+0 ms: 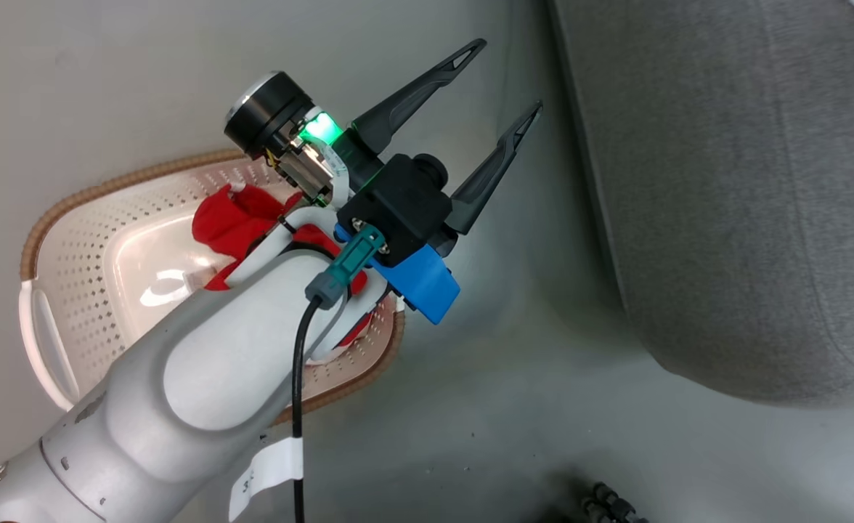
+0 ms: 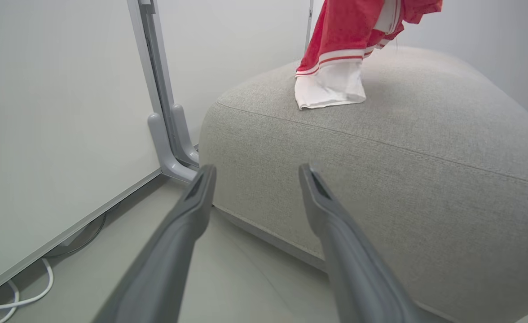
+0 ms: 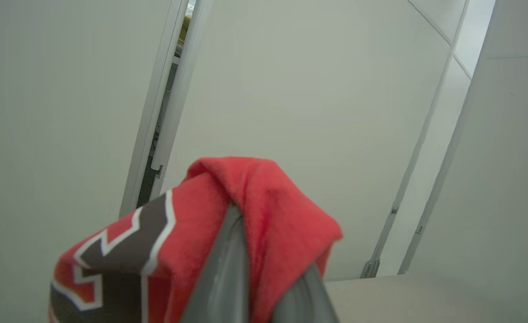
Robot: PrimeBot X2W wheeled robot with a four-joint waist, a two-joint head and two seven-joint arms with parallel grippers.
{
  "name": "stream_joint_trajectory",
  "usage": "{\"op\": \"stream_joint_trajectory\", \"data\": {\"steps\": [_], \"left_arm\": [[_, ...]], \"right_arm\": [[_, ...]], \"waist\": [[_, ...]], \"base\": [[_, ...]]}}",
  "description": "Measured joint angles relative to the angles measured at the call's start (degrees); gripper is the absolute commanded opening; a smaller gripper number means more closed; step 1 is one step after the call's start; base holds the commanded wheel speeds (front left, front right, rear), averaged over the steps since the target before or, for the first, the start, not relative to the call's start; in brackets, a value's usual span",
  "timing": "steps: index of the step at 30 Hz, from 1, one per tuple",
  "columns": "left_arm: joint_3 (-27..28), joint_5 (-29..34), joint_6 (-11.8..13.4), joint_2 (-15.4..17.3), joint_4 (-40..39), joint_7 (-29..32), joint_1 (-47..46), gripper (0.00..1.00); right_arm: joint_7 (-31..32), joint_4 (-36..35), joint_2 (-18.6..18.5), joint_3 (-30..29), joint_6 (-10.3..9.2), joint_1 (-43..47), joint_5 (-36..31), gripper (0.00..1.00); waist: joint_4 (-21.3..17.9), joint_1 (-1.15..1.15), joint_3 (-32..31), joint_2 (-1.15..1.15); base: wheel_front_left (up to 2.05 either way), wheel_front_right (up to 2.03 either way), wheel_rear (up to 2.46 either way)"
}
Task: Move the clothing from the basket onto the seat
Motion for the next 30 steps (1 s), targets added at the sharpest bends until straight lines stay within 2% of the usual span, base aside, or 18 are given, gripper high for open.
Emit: {"op": "stream_joint_trajectory", "data": {"steps": [6,10,15,16,17,22,30], "left_arm": [[-0.60,0.64,-0.01,0.10,-0.68,0.24,-1.09,1.00],[-0.73,0.78,0.01,0.57,-0.76,0.27,-1.17,1.00],[-0.92,0.77,0.16,0.88,-0.63,0.29,-1.16,1.00],[-1.00,0.77,0.22,0.83,-0.62,0.26,-1.16,1.00],[-1.02,0.77,0.25,0.73,-0.57,0.22,-1.16,1.00],[-1.05,0.33,0.56,0.56,0.14,-0.81,-1.02,1.00],[0.47,-2.71,2.53,-0.29,3.31,-4.81,3.32,1.00]], "right_arm": [[0.00,8.73,-0.30,-2.87,0.00,2.43,-1.52,0.00],[0.01,15.12,1.89,-2.21,0.00,4.53,-2.08,0.00],[0.00,19.89,4.42,-1.27,0.00,6.60,-2.22,0.00],[0.00,20.30,4.75,-1.36,0.00,7.22,-2.12,0.75],[0.00,20.33,4.95,-1.58,0.00,7.70,-1.96,1.00],[0.00,18.91,5.78,-2.20,0.00,11.11,-1.94,1.00],[0.00,9.04,9.15,-1.69,0.00,22.17,-3.48,1.00]], "waist": [[1.66,0.00,3.04,0.00],[1.88,0.00,3.75,0.00],[1.57,0.00,3.36,0.00],[1.61,0.00,3.24,0.00],[1.67,0.00,3.12,0.00],[2.00,0.00,1.73,0.01],[2.07,-0.01,-4.62,0.00]], "base": [[0.00,0.00,0.00],[0.00,0.00,0.00],[0.00,0.00,0.00],[0.00,0.00,0.00],[0.00,0.00,0.00],[0.00,0.00,0.00],[0.00,0.00,0.00]]}}
